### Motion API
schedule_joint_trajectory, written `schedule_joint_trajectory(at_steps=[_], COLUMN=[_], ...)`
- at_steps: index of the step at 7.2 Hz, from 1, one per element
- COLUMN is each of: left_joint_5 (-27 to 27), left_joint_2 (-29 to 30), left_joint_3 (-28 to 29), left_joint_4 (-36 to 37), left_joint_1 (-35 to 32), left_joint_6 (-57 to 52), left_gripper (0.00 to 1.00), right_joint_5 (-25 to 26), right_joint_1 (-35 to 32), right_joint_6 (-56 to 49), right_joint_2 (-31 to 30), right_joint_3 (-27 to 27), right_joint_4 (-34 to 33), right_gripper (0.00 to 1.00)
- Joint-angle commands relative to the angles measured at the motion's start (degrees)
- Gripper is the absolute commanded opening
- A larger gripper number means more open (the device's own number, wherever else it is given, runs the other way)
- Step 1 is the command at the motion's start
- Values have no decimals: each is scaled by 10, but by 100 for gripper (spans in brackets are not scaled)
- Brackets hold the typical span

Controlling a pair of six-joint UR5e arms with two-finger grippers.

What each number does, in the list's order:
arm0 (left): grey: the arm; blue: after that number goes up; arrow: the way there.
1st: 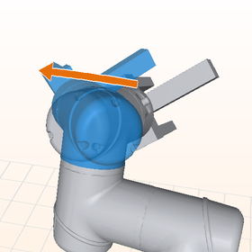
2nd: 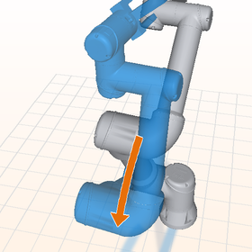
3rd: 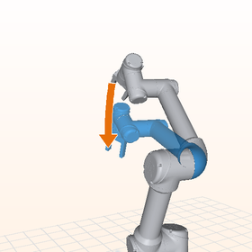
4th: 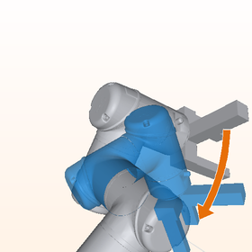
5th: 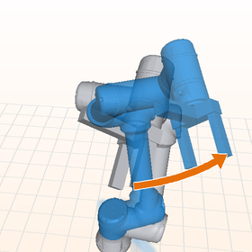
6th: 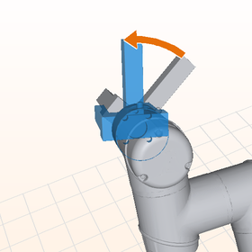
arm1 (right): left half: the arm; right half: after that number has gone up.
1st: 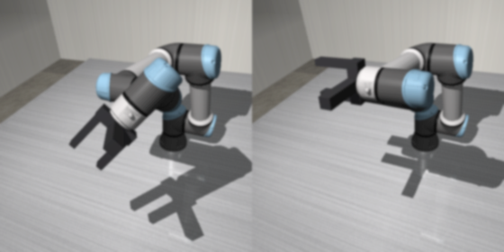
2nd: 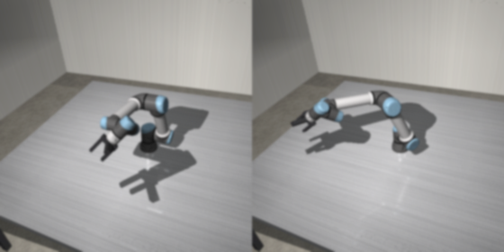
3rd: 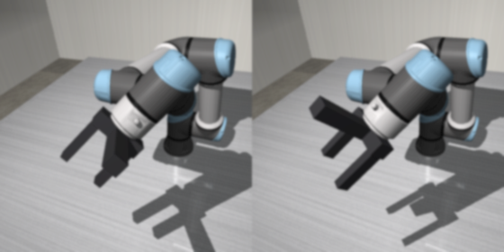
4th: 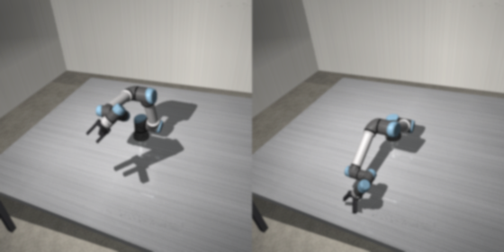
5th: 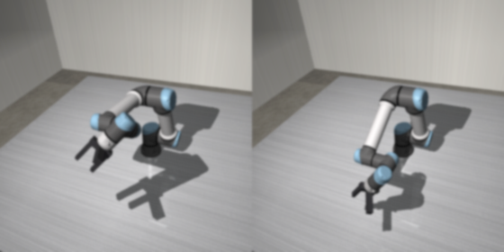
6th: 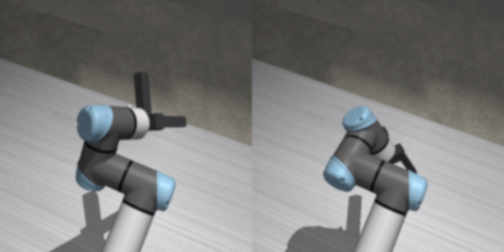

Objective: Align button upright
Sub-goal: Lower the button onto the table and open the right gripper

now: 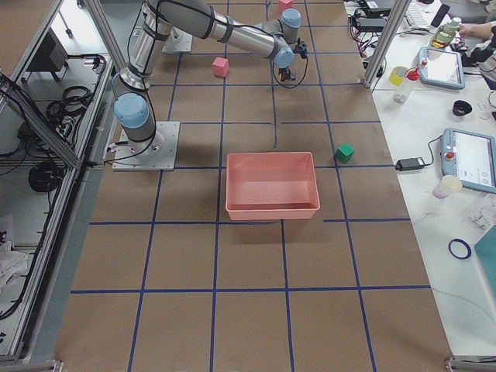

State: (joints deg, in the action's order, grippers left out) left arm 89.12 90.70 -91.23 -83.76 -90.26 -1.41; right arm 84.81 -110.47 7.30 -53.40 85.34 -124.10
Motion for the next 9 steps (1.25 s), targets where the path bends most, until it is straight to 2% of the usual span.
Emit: schedule_joint_trajectory(at_steps=[1, 2, 9], left_joint_5=[0, 0, 0], left_joint_2=[0, 0, 0], left_joint_3=[0, 0, -1], left_joint_4=[0, 0, 0], left_joint_1=[0, 0, 0], left_joint_6=[0, 0, 0], left_gripper=[100, 100, 100], right_joint_5=[1, 1, 1], right_joint_1=[-1, -1, -1], right_joint_6=[-66, -69, -19], right_joint_2=[1, 0, 0], right_joint_3=[0, 0, 15], right_joint_4=[-3, -14, -7], right_gripper=[23, 44, 47])
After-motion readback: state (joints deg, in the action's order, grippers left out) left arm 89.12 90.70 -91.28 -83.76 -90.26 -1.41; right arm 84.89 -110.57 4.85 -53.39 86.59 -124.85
